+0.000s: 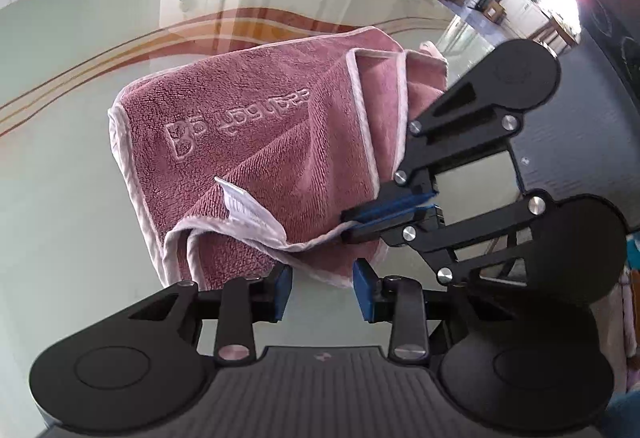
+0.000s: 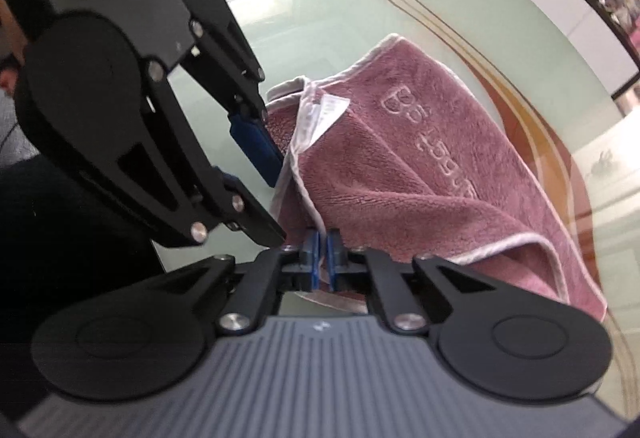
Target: Fold towel
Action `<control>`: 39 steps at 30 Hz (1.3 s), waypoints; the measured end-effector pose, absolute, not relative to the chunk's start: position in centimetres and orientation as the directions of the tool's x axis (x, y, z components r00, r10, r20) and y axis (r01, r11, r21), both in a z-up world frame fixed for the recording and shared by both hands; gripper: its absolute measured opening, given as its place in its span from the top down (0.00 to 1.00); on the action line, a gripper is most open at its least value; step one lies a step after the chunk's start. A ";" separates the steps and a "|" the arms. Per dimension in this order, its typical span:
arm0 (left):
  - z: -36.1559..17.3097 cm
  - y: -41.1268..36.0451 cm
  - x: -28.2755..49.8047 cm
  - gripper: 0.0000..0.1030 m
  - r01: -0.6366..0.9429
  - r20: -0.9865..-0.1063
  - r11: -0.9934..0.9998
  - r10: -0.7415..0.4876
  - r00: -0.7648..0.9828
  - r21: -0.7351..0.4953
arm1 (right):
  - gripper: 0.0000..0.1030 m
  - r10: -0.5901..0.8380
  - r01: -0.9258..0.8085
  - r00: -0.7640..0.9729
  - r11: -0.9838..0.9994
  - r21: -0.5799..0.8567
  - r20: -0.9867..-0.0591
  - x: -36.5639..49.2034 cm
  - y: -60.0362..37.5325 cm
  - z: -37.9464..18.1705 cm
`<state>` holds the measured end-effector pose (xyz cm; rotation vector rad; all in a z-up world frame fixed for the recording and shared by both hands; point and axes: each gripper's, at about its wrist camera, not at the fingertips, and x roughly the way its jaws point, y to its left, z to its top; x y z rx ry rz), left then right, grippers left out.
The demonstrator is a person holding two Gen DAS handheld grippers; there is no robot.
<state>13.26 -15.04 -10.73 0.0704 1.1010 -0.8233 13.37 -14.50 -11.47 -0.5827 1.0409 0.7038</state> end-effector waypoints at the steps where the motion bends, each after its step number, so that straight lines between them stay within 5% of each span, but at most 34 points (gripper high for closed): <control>1: -10.8 -15.1 13.3 0.62 0.615 -0.809 0.711 -0.556 0.194 -0.341 | 0.96 0.246 -0.751 0.324 0.654 -0.090 -0.913 13.4 -14.7 -11.3; 7: -10.8 -15.6 13.3 0.63 0.604 -0.798 0.718 -0.564 0.212 -0.347 | 0.96 0.256 -0.713 0.328 0.698 -0.061 -0.909 13.4 -16.0 -10.5; 9: -10.9 -16.0 13.1 0.88 0.617 -0.806 0.722 -0.546 0.229 -0.313 | 0.96 0.249 -0.699 0.345 0.711 -0.071 -0.905 13.5 -16.5 -10.0; 12: -10.7 -16.5 12.7 0.97 0.640 -0.817 0.721 -0.520 0.248 -0.265 | 0.96 0.225 -0.673 0.382 0.732 -0.103 -0.896 13.5 -17.1 -9.2; 25: -4.2 -12.5 13.4 0.98 0.630 -0.765 0.760 -0.498 0.408 -0.159 | 0.96 0.052 -0.447 0.568 0.857 -0.256 -0.821 14.8 -25.0 -2.2; 34: -0.7 -8.1 13.5 0.97 0.582 -0.777 0.813 -0.372 0.508 -0.008 | 0.96 -0.150 -0.208 0.630 0.913 -0.352 -0.762 15.7 -32.3 -0.4; 39: 1.1 -4.3 15.3 0.97 0.483 -0.780 0.874 -0.264 0.568 0.055 | 0.96 -0.175 -0.082 0.636 0.953 -0.290 -0.752 16.0 -36.6 1.3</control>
